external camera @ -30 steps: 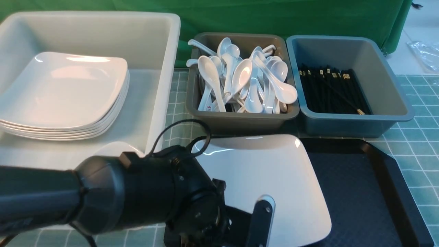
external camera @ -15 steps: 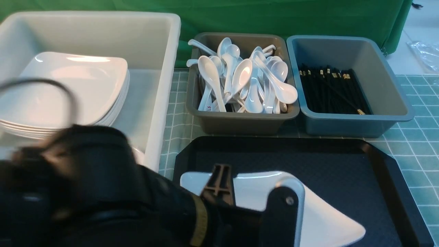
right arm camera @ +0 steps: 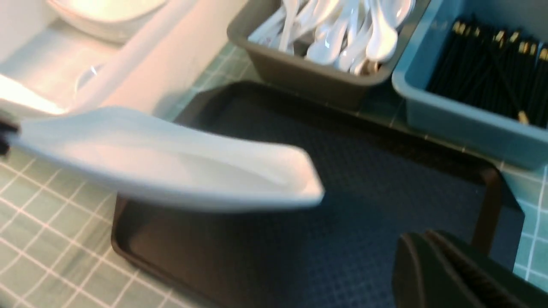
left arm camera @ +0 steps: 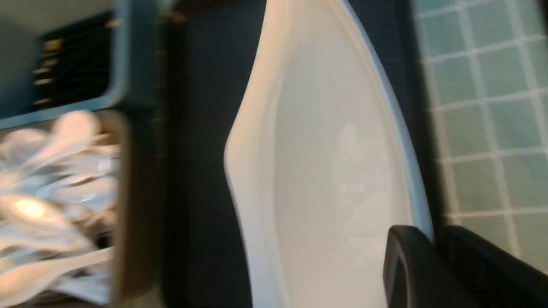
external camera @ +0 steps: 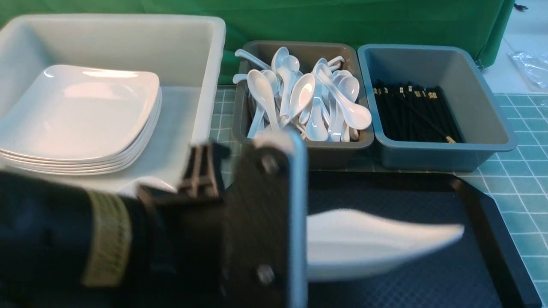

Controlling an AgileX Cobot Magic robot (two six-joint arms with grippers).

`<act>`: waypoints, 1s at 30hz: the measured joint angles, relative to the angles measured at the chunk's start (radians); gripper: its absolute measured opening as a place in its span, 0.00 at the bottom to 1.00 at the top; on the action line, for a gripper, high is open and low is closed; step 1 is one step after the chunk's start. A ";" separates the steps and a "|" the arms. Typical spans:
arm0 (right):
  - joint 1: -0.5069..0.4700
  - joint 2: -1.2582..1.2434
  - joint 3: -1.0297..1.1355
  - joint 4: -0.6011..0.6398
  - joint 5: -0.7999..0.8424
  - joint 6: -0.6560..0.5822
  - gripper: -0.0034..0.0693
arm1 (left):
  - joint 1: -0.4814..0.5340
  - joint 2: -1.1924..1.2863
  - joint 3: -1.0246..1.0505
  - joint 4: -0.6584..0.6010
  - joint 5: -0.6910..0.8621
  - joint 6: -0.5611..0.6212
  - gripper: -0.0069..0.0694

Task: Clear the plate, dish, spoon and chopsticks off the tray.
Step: Use the left arm to put the plate into the large storage box on the left

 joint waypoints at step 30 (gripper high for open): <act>0.000 0.184 -0.078 -0.048 -0.091 -0.040 0.07 | 0.143 -0.048 -0.066 0.539 0.147 -0.195 0.14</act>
